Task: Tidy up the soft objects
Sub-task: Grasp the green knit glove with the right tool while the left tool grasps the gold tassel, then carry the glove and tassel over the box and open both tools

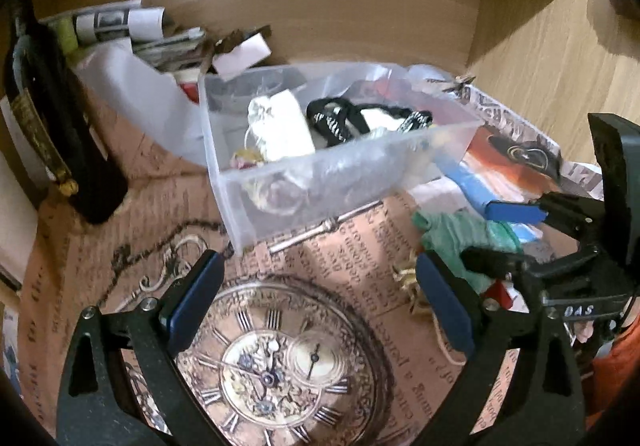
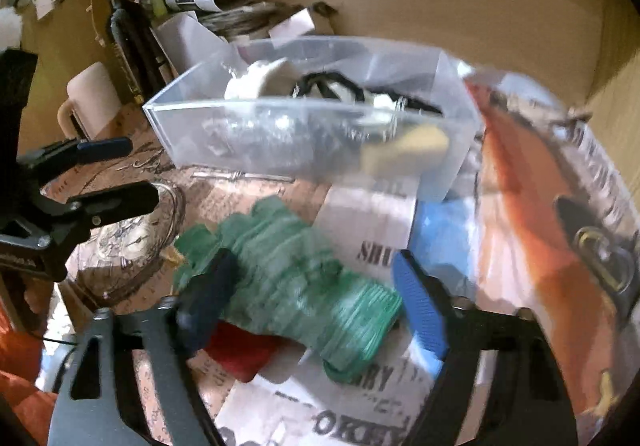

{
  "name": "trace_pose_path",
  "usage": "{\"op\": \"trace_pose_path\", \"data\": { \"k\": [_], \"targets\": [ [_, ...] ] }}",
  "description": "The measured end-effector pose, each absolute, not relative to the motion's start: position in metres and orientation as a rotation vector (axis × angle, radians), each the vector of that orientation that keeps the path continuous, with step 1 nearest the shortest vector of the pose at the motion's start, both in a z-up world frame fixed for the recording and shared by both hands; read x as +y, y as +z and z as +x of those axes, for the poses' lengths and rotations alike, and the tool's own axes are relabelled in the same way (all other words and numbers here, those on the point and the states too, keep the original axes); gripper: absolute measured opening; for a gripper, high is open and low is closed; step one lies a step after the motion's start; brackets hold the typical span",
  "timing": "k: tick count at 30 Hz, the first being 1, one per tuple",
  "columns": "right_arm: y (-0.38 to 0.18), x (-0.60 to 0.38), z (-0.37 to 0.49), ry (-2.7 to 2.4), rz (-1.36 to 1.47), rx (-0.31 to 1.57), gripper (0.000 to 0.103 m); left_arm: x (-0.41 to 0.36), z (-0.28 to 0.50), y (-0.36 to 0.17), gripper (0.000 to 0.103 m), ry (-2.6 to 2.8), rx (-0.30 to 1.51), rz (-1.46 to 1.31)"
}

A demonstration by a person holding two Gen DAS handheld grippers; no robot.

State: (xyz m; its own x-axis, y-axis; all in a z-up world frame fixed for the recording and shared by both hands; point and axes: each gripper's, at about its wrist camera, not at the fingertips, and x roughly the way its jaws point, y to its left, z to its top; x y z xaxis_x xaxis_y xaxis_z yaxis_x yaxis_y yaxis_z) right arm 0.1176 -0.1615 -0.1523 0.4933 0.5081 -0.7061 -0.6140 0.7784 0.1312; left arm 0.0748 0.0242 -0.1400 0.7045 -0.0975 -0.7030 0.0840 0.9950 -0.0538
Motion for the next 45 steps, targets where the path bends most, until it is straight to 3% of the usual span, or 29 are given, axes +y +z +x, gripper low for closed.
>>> {"op": "trace_pose_path", "data": {
  "k": [7, 22, 23, 25, 30, 45],
  "targets": [
    [-0.152, -0.162, 0.109, 0.703, -0.132, 0.793, 0.014, 0.025, 0.075, -0.146, 0.098, -0.106, 0.809, -0.052],
    [-0.101, -0.219, 0.087, 0.558, -0.069, 0.595, 0.011, -0.027, 0.092, -0.156, 0.096, -0.202, 0.853, 0.001],
    [-0.101, -0.221, 0.086, 0.551, -0.069, 0.595, 0.011, -0.028, 0.094, -0.158, 0.094, -0.212, 0.862, -0.006],
    [-0.103, -0.225, 0.086, 0.536, -0.072, 0.597, 0.011, -0.031, 0.098, -0.164, 0.072, -0.233, 0.890, -0.021],
    [-0.108, -0.229, 0.089, 0.533, -0.064, 0.608, 0.011, -0.037, 0.100, -0.169, 0.033, -0.267, 0.908, -0.018],
    [-0.083, -0.215, 0.096, 0.573, -0.039, 0.524, 0.011, -0.021, 0.078, -0.091, 0.029, -0.194, 0.662, -0.005]
  ]
}}
